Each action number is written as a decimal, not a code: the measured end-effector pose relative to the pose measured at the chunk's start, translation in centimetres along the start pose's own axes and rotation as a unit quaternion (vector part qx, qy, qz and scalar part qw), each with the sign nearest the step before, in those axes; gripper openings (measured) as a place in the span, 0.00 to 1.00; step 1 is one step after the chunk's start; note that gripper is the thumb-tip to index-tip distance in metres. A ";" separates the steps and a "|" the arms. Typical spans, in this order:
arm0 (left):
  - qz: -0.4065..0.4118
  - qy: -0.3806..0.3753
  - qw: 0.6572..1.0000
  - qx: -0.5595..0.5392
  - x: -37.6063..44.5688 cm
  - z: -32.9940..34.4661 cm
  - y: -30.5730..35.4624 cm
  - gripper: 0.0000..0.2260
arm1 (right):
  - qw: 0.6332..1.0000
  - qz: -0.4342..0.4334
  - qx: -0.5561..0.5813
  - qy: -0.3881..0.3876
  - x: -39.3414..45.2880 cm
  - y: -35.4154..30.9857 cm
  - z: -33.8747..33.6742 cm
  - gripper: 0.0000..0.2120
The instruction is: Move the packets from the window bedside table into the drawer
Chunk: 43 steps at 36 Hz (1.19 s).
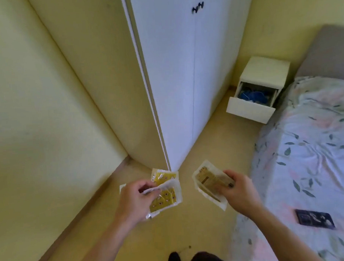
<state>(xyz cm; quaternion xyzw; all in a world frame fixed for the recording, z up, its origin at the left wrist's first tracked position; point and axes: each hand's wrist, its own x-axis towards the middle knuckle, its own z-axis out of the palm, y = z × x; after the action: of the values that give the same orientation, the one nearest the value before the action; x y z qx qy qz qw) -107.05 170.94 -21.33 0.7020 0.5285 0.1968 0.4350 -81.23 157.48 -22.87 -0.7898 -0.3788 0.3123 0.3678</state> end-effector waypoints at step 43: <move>0.152 -0.208 0.965 0.041 61.9 31.8 30.4 0.05 | 0.906 0.251 0.190 0.285 52.6 7.4 -30.5 0.10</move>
<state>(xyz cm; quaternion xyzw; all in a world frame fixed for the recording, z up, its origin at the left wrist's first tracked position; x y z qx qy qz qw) -43.75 212.71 -25.12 0.8171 0.3206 0.0881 0.4711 -27.74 187.31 -23.94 -0.8290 0.0190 0.2221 0.5129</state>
